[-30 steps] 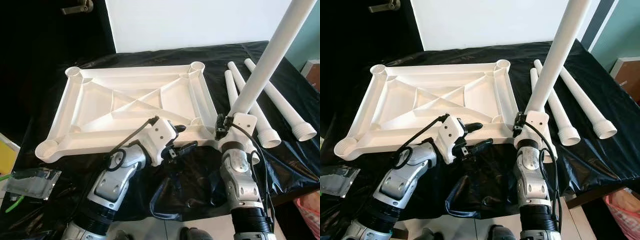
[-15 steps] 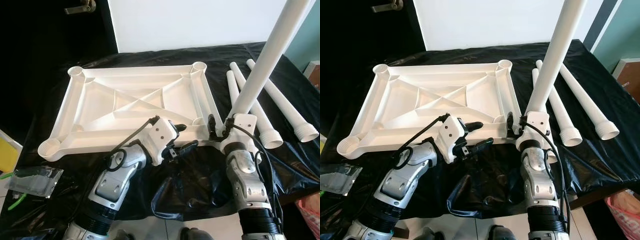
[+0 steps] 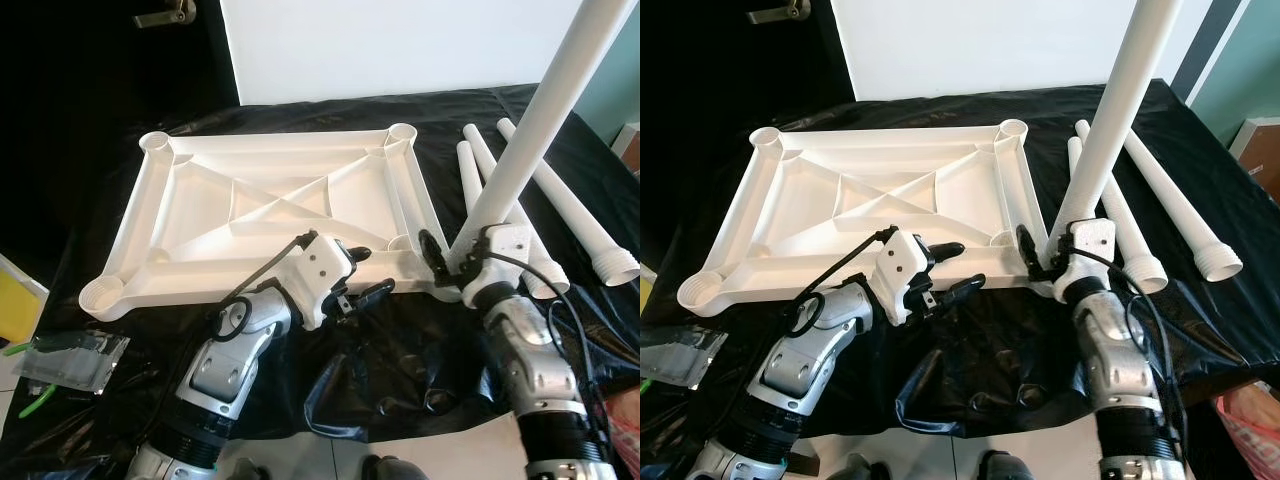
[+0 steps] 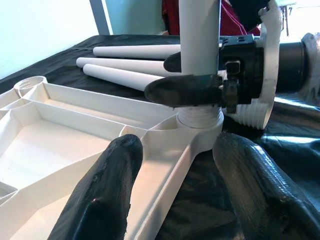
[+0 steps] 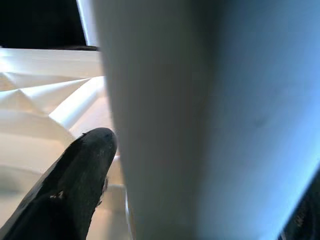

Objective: Building children table

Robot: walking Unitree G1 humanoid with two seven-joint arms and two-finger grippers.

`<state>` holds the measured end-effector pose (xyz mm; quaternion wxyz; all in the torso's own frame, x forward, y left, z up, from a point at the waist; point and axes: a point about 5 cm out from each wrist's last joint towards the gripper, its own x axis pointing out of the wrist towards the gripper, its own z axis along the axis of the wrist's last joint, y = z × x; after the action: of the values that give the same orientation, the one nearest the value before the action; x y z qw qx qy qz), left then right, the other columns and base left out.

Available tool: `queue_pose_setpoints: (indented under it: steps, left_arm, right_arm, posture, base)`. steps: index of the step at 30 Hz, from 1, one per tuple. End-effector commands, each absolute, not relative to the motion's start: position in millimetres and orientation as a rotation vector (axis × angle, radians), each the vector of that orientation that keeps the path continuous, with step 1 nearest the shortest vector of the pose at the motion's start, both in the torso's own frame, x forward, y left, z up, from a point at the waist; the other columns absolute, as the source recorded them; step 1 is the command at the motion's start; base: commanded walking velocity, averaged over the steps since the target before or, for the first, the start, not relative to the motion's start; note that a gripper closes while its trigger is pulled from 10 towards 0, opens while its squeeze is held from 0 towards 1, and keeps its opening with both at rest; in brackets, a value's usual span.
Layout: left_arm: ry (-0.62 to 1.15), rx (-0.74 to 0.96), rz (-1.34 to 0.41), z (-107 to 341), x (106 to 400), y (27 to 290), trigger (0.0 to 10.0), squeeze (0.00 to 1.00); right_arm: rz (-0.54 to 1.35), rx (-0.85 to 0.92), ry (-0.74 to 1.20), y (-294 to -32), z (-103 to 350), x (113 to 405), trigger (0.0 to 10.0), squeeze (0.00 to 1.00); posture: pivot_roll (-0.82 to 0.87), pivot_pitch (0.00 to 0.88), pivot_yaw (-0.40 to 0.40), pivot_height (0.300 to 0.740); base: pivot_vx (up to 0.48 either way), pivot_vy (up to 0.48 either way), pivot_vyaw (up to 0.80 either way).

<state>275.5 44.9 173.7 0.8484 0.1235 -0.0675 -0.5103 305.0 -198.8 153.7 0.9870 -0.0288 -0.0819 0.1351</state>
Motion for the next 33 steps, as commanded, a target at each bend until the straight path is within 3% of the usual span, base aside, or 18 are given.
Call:
queue_pose_setpoints:
  steps: [1,8,9,12,13,21,22,23,24,33]
  left_arm:
    - [-0.146,0.263,-0.998,173,280,48,10.0,0.00]
    - [-0.140,0.259,-1.014,173,279,47,10.0,0.00]
    - [-0.138,0.258,-1.015,173,279,47,10.0,0.00]
    - [-0.136,0.258,-1.018,172,278,46,10.0,0.00]
    - [-0.135,0.258,-1.020,171,278,46,10.0,0.00]
    - [-0.133,0.260,-1.008,172,279,47,10.0,0.00]
    - [-0.132,0.255,-1.006,172,278,47,10.0,0.00]
    - [-0.132,0.255,-1.006,172,278,47,10.0,0.00]
    - [-0.130,0.254,-1.004,172,278,48,10.0,0.00]
    - [-0.116,0.244,-0.983,167,278,47,10.0,0.00]
  right_arm:
    - [0.293,-0.053,-0.161,-199,151,305,10.0,0.00]
    - [0.457,-0.100,-0.112,-201,145,315,10.0,0.00]
    - [0.473,-0.110,-0.111,-200,144,316,1.9,0.00]
    - [0.486,-0.123,-0.110,-200,142,317,1.9,0.00]
    - [0.489,-0.120,-0.114,-200,142,318,0.0,0.00]
    - [0.481,-0.117,-0.074,-202,131,318,0.0,0.00]
    - [0.475,-0.124,-0.074,-202,131,317,7.4,0.00]
    - [0.475,-0.124,-0.074,-202,131,317,7.4,0.00]
    - [0.464,-0.123,-0.073,-202,131,317,10.0,0.00]
    - [0.298,-0.092,-0.062,-200,126,313,10.0,0.00]
  posture:
    - [-0.09,0.116,0.032,0.740]
    - [-0.09,0.119,0.051,0.740]
    - [-0.09,0.117,0.052,0.740]
    - [-0.09,0.115,0.052,0.740]
    - [-0.09,0.115,0.052,0.740]
    - [-0.08,0.121,0.036,0.740]
    - [-0.08,0.124,0.034,0.740]
    - [-0.08,0.124,0.034,0.740]
    - [-0.08,0.123,0.034,0.740]
    - [-0.08,0.122,0.019,0.740]
  base:
    - [0.000,0.000,0.00]
    - [0.000,0.000,0.00]
    - [0.000,0.000,0.00]
    - [0.000,0.000,0.00]
    - [0.000,0.000,0.00]
    - [0.000,0.000,0.00]
    - [0.000,0.000,0.00]
    - [0.000,0.000,0.00]
    - [0.000,0.000,0.00]
    - [0.000,0.000,0.00]
